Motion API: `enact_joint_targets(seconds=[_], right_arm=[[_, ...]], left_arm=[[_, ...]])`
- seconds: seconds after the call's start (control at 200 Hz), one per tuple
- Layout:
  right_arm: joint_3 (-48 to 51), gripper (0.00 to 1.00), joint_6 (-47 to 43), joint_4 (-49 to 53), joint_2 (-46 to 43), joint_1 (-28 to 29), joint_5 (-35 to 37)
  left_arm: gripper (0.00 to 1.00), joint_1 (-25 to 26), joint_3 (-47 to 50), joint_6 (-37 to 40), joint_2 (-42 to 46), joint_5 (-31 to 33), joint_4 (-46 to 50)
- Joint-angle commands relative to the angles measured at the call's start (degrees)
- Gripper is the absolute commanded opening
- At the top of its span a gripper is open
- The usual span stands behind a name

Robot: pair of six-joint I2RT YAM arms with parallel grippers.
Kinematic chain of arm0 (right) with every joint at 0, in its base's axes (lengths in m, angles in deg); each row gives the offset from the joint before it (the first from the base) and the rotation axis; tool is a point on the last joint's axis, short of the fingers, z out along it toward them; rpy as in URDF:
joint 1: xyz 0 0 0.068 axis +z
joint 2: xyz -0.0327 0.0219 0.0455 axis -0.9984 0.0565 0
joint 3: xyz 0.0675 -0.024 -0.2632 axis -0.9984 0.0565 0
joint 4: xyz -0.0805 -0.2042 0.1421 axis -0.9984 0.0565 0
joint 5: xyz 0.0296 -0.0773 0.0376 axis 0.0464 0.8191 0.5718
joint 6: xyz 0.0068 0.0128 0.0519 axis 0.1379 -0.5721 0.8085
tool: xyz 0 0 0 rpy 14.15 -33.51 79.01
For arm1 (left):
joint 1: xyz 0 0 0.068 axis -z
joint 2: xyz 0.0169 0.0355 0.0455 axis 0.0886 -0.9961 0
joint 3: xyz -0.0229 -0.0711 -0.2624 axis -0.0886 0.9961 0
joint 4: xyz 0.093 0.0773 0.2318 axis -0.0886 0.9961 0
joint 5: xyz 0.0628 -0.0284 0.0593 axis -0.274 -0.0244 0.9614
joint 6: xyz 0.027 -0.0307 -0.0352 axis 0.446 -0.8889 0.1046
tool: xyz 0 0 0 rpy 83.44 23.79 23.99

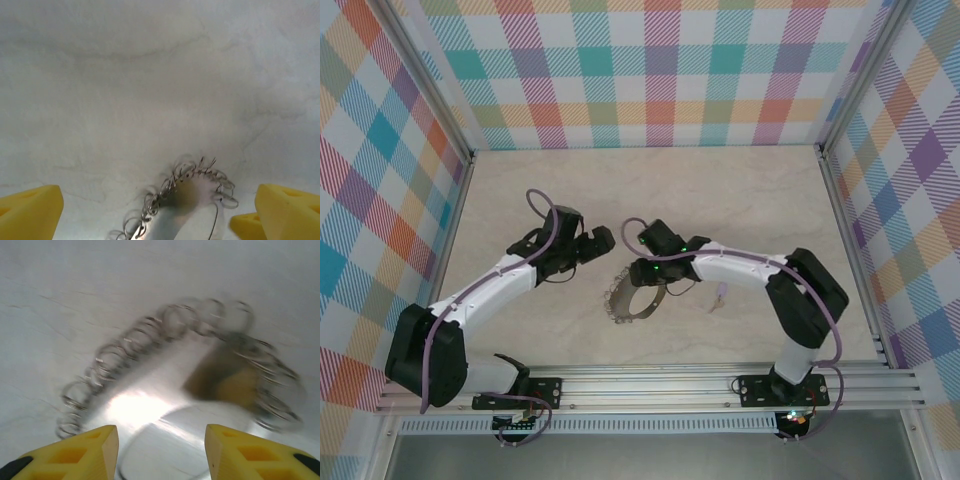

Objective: Put the keys on the keyring

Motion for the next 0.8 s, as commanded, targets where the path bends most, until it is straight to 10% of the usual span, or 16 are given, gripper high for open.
enact_joint_targets(seconds=[0.0,0.795], right_arm=[[5.2,0.49,-0.2,-0.2,-3.8,-2.4,1.3],[16.3,0.68,-0.7,0.8,-17.3,-12.2,0.4]], left_arm=[[0.98,3.9,1.5,-3.8,0.2,-3.0,-3.8],[0.98,17.5,1.5,-7.3,-14.2,-3.6,-14.8]])
